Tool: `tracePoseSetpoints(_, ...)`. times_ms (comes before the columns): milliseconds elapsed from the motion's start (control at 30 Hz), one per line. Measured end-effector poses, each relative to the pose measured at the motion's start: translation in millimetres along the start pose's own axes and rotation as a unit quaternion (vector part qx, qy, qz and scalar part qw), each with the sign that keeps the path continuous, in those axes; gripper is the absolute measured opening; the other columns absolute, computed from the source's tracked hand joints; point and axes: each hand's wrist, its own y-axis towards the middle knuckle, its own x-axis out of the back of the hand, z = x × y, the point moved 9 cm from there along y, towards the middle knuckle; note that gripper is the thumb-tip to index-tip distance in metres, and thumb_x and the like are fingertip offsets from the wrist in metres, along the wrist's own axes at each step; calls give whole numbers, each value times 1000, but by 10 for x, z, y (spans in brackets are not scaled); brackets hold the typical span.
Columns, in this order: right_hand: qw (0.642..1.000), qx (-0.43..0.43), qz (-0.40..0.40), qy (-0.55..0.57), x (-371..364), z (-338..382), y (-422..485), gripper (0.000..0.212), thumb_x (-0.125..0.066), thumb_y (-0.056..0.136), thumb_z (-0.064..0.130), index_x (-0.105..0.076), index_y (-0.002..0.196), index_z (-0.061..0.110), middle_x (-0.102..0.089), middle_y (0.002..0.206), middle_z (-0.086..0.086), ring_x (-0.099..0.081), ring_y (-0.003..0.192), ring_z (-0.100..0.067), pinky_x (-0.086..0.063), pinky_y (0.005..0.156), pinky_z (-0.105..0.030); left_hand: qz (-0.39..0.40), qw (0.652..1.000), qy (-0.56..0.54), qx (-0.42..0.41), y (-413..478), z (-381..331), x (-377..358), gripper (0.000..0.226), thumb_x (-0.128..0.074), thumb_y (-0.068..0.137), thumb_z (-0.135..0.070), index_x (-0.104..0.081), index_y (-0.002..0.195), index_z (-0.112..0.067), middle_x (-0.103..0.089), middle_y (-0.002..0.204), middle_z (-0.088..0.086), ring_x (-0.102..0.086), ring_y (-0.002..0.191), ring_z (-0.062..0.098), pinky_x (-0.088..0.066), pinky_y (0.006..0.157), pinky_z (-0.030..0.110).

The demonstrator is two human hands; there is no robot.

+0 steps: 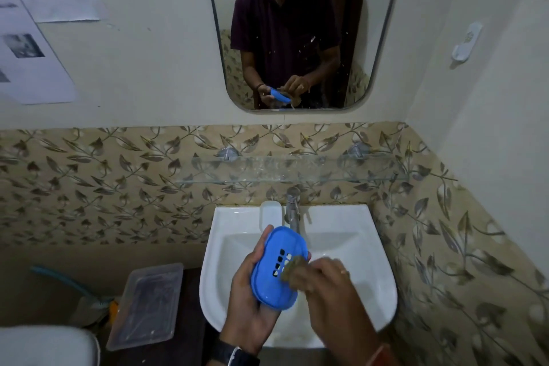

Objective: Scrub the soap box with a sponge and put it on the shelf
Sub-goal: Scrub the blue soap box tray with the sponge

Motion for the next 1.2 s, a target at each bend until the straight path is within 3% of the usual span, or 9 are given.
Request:
tracePoseSetpoints(133,991,-109,-69,-31,153,-211,406,34,-68,78,-7,-71,99,20,-59,92,2,-54,87,-16,-51,82,-31,-4,999,-30,-12,-25,112,-32,48,-55,94,-29,-57,140,-16,-58,141,22,-62,117,42,-55,93,52)
tracePoseSetpoints(233,999,-48,-16,-7,-102,119,321,43,-56,77,-3,-67,108,25,-61,105,4,-55,100,-15,-37,101,-21,-1,998,-56,2,-7,75,-79,57,-64,88,-25,-53,143,-15,-65,129,24,-66,110,38,-57,88,48)
tracePoseSetpoints(333,999,26,29,9,-242,384,-63,32,-51,83,11,-66,107,27,-62,99,4,-57,90,-13,-42,92,-22,6,1000,-20,9,-6,-18,-22,45,-53,95,-32,-59,139,-24,-57,138,29,-59,119,47,-52,97,52)
tracePoseSetpoints(400,998,58,16,9,-168,339,-149,26,-53,86,10,-66,102,25,-58,95,5,-53,83,-11,-43,83,-23,5,1000,-16,3,-22,-52,43,43,-51,94,-32,-62,136,-25,-56,140,28,-59,119,50,-56,91,52)
tracePoseSetpoints(600,992,-107,-48,-43,48,-229,405,28,-64,80,-5,-70,99,15,-59,91,-3,-54,85,-19,-48,81,-27,-1,999,-6,-38,-60,60,59,46,-54,92,-30,-62,135,-18,-60,139,23,-63,114,43,-52,96,54)
tracePoseSetpoints(767,994,-98,-28,-29,-100,-145,316,36,-66,78,-6,-68,103,20,-55,89,0,-50,83,-17,-51,77,-30,-8,995,75,-64,-42,-144,96,43,-56,93,-30,-62,134,-25,-60,140,17,-52,130,43,-41,110,55)
tracePoseSetpoints(867,994,-102,-11,-29,-154,-217,124,31,-66,82,-2,-69,106,19,-56,85,-1,-53,81,-19,-52,76,-34,-20,976,172,-133,-57,-281,66,44,-59,91,-33,-61,135,-30,-63,139,11,-60,124,38,-53,100,49)
tracePoseSetpoints(1067,993,-58,25,103,-281,90,-85,24,-71,70,-3,-66,81,18,-43,78,12,-46,72,6,-38,74,1,-47,972,150,-177,-53,-347,106,46,-58,89,-37,-59,135,-35,-61,141,12,-57,124,47,-53,89,50)
tracePoseSetpoints(1200,991,-115,-8,73,-132,-260,185,27,-67,83,7,-70,96,30,-52,85,9,-56,82,-8,-53,77,-25,-26,981,115,-151,-35,-204,75,46,-53,93,-36,-56,139,-33,-60,140,16,-58,123,46,-56,93,53)
